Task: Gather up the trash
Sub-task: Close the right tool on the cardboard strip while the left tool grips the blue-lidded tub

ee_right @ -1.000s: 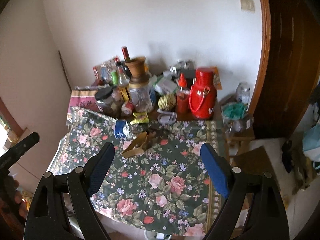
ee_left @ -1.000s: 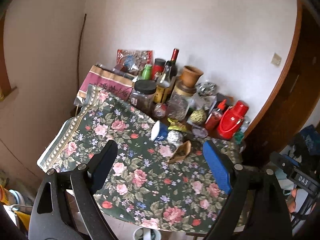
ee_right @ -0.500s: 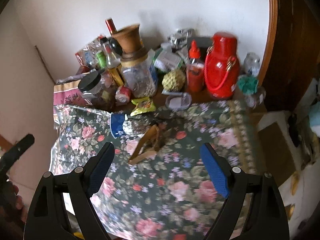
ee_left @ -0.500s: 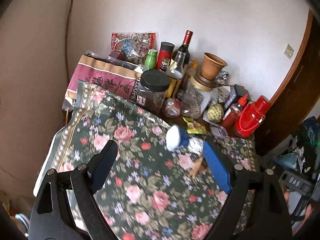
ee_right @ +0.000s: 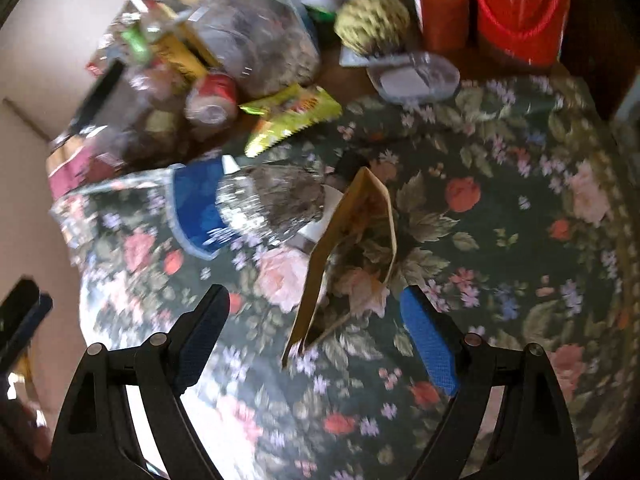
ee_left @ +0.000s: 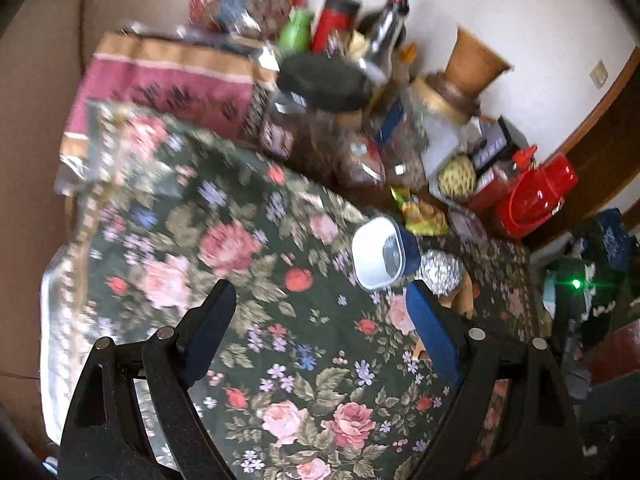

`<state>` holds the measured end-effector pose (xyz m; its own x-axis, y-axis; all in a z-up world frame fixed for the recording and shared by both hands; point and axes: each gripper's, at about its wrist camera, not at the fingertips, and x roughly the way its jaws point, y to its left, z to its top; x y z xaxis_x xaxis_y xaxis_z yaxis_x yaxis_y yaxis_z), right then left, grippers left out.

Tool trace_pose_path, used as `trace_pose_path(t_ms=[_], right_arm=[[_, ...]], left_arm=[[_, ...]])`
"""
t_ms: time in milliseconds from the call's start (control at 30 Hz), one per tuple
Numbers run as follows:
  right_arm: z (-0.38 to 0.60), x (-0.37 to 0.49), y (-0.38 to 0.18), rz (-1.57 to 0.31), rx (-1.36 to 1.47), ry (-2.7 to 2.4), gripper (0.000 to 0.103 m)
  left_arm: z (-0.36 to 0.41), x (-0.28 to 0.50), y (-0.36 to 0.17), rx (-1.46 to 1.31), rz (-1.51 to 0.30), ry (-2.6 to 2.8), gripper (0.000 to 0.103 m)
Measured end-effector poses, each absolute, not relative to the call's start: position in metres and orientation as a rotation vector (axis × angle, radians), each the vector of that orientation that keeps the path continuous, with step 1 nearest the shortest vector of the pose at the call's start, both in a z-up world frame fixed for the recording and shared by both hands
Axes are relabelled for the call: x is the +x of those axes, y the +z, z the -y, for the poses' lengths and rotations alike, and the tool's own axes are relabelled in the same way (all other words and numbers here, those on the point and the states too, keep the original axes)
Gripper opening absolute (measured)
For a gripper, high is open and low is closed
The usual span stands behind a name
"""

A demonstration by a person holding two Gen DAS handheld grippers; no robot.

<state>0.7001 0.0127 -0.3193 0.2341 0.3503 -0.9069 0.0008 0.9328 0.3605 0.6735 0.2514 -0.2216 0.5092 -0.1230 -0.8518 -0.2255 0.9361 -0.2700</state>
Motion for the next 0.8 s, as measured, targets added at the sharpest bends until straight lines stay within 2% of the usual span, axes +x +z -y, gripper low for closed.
trace_pose_path(t_ms=[67,133,200,267,300,367,433,567,800], right_arm=[[-0.013,0.706,-0.328,-1.346,0.342,0.241,0.072],[-0.01,0.709,-0.329,-1.337,0.338,0.217,0.07],[-0.01,0.713,-0.33,-1.345,0.323,0.208,0.062],[-0.008,0.715,-0.333,-1.364,0.304,0.211,0.046],[-0.007,0.716,-0.334,-1.367,0.296,0.216,0.044],[-0.003,0.715,-0.334,-1.362,0.272,0.216,0.032],[0.002,0.711,-0.333,-1.36,0.231,0.222,0.024],[0.024,0.701,-0.33,-1.331,0.207,0.208,0.018],[0.062,0.685,-0.32,-1.294,0.218,0.172,0.016]], left_arm=[[-0.247,0.68,-0.229,-0.358,-1.064,0.049,0.087],[-0.24,0.686,-0.235,-0.339,-1.077,0.033,0.087],[-0.235,0.69,-0.24,-0.334,-1.087,0.016,0.087],[-0.23,0.694,-0.245,-0.333,-1.1,-0.007,0.085],[-0.226,0.696,-0.247,-0.332,-1.108,-0.019,0.083],[-0.218,0.7,-0.253,-0.341,-1.123,-0.05,0.08],[-0.212,0.705,-0.257,-0.352,-1.133,-0.07,0.076],[-0.2,0.718,-0.265,-0.362,-1.149,-0.092,0.07],[-0.185,0.743,-0.279,-0.369,-1.173,-0.15,0.058]])
